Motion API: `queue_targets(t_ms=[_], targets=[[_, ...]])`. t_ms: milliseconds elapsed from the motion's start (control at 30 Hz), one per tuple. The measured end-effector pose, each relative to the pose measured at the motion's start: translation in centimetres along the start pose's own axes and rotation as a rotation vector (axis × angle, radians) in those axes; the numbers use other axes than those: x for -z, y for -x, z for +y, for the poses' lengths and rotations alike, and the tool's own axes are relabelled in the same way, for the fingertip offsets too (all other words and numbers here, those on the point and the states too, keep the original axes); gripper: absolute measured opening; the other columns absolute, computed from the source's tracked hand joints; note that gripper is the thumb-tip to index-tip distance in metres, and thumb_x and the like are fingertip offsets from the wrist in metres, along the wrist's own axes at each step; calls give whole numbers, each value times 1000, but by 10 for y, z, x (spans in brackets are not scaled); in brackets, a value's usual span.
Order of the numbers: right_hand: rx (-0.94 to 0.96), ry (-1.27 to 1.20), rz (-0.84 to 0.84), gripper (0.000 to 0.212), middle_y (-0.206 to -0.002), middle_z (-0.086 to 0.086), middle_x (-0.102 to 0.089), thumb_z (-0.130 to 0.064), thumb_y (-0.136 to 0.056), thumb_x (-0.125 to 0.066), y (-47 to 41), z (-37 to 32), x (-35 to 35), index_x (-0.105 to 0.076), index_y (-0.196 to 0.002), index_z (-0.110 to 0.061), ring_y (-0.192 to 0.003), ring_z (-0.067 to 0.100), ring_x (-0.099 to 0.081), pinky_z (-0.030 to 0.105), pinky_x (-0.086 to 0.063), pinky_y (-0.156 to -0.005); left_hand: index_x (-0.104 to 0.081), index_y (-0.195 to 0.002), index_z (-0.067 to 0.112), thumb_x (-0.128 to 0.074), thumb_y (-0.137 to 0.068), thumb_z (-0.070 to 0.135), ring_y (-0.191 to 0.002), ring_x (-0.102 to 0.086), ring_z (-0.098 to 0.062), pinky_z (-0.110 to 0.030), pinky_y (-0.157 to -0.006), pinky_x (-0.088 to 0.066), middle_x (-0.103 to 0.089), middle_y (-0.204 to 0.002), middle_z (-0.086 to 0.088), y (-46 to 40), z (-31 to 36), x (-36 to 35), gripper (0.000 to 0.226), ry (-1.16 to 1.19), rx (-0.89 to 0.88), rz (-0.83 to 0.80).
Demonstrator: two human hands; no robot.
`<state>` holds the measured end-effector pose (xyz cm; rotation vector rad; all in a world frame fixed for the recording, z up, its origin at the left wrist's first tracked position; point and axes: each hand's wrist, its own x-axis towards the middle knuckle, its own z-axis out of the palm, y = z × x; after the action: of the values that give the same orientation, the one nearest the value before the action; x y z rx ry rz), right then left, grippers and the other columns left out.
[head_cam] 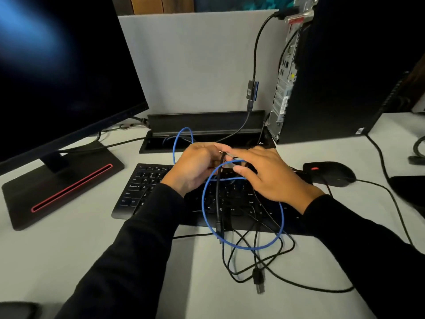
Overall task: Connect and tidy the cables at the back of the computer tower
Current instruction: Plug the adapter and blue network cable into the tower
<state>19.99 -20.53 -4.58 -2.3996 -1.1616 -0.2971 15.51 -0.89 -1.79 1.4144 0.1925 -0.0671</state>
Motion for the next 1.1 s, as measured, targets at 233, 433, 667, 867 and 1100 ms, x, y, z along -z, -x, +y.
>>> queue_targets(t_ms=[233, 433, 667, 867, 1100], targets=[[138, 72, -16, 47, -84, -12, -50, -63, -100, -45, 14, 16, 6, -81, -97, -33, -91, 15, -45, 41, -42, -86, -73, -102, 6, -52, -103, 2, -74, -65, -13, -25, -77, -52, -76, -83, -8, -37, -7, -5, 21, 133, -53, 36], [90, -7, -1, 62, -94, -12, -61, -55, -104, -40, 11, 9, 2, -74, -66, -19, -98, 15, -48, 42, -42, -93, -70, -106, 3, -52, -104, 2, -74, -70, -13, -25, -81, -56, -74, -89, -12, -71, -2, -28, 18, 215, -79, 122], [97, 41, 12, 34, -93, -13, -58, -48, -93, -59, 13, 18, 0, -79, -81, -22, -97, 15, -47, 35, -42, -87, -68, -101, 6, -52, -104, 3, -69, -64, -14, -24, -72, -55, -66, -79, -9, -99, 16, -40, 16, 54, -101, 181], [89, -57, -29, 25, -101, -14, -63, -40, -82, -61, 15, 11, 4, -78, -83, -22, -105, 15, -49, 44, -45, -91, -68, -99, 5, -46, -106, 3, -64, -60, -13, -22, -59, -52, -63, -70, -6, -106, 6, -40, 23, -155, -86, 205], [113, 77, -65, 30, -117, -11, -59, -32, -93, -62, 22, 11, 7, -76, -119, -29, -114, 15, -42, 33, -38, -98, -64, -100, -2, -44, -107, 1, -54, -64, -8, -16, -55, -52, -62, -83, -13, -100, 26, -47, 21, 87, -54, 264]])
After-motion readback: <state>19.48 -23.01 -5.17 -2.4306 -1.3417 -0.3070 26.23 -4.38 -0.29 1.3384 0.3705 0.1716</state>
